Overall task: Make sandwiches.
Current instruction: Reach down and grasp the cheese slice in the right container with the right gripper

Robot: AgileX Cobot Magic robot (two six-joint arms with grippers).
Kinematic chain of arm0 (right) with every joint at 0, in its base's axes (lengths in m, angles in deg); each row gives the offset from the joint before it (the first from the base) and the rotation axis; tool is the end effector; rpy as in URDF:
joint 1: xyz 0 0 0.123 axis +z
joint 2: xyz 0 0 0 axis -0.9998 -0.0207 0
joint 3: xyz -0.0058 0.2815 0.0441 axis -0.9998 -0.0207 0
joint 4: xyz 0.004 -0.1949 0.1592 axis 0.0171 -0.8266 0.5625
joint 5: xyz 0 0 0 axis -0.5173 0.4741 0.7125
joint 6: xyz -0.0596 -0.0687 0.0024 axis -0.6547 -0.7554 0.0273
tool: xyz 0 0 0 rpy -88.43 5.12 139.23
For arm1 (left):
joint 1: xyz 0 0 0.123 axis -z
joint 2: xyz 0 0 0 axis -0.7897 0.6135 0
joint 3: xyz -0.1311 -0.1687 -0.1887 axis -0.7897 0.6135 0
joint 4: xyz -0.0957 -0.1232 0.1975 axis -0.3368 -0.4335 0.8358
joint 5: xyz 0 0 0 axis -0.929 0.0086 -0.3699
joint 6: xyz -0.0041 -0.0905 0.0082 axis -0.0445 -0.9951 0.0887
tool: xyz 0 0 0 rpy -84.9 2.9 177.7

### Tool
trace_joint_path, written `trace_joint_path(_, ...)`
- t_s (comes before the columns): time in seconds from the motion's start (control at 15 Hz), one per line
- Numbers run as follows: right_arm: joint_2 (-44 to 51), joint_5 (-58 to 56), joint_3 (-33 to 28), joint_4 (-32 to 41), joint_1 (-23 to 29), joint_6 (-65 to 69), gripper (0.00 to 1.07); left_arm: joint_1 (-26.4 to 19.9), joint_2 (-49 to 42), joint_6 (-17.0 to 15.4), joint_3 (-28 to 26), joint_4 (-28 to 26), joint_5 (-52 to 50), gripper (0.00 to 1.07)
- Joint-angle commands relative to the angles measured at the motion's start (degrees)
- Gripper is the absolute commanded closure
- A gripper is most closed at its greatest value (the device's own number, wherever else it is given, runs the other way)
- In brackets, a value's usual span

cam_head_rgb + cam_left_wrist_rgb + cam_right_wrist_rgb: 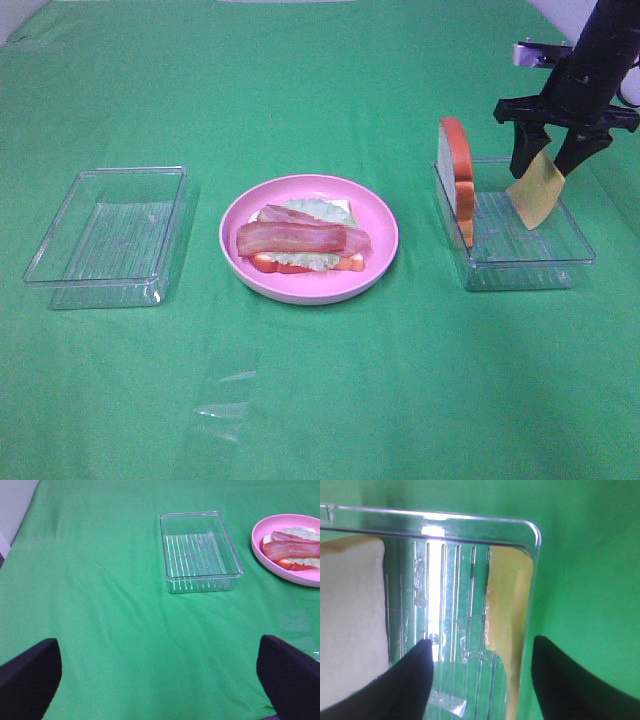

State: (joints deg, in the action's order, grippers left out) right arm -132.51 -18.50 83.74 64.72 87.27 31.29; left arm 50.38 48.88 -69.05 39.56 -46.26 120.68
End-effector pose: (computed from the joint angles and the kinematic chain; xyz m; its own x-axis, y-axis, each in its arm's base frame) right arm 0.4804 -0.0052 0.1689 -0.9901 -0.0828 -0.1130 -0.0913 0.9932 0.0727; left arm -0.0086 -0.0057 0.2796 -0.4557 -0.0101 -0.8901 0.0244 0.9994 -0.0239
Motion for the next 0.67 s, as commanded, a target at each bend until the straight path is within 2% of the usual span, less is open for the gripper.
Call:
trace_joint_path(0.07,-0.3,-1.2,0.2,-1.1,0.0,-0.1,0.53,-0.3,-0.6,-0.2,0.0,-0.5,-0.6,0.09)
trace_joint_path(0.67,-0.3,-1.1,0.2,-2.1,0.0,-0.1,0.54,-0.3,-0.6,-0.2,0.0,-0.5,-0.6,0.09)
